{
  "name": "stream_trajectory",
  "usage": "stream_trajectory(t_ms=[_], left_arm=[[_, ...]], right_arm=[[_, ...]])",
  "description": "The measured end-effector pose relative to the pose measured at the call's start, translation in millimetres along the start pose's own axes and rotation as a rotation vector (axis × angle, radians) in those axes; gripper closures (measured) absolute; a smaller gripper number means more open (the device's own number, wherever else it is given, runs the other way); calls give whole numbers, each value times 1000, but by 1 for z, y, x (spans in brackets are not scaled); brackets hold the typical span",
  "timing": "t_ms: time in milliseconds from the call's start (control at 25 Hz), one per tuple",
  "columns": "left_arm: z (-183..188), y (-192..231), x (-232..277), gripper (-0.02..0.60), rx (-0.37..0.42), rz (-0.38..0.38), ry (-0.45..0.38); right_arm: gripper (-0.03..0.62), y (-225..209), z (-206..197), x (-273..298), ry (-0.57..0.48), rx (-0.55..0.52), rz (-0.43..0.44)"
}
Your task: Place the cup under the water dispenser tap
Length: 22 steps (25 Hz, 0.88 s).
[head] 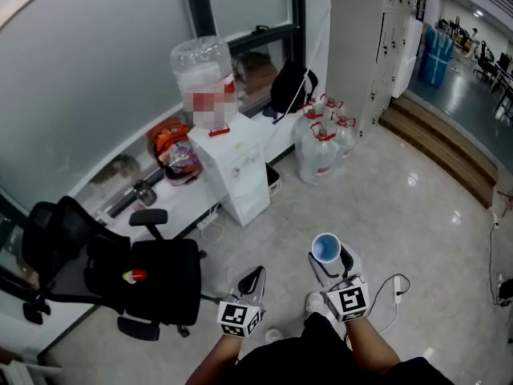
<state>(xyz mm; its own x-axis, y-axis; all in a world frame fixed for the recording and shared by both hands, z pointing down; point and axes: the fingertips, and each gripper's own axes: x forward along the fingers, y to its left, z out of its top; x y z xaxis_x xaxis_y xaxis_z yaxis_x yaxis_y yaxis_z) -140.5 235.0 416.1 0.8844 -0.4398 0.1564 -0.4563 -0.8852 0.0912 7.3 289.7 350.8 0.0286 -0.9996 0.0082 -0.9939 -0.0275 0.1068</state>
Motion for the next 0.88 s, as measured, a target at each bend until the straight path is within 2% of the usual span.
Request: stream_trajectory(t_ms=[320, 560, 880], left_arm=[[10, 22, 61, 565, 13, 46, 21], [26, 46, 109, 565, 17, 126, 19], [33, 52, 148, 565, 22, 220, 37]], right_arm=[[295, -42, -10, 55, 2, 16, 57], [296, -83, -15, 93, 3, 13, 113], [296, -123, -28, 127, 12, 28, 192]])
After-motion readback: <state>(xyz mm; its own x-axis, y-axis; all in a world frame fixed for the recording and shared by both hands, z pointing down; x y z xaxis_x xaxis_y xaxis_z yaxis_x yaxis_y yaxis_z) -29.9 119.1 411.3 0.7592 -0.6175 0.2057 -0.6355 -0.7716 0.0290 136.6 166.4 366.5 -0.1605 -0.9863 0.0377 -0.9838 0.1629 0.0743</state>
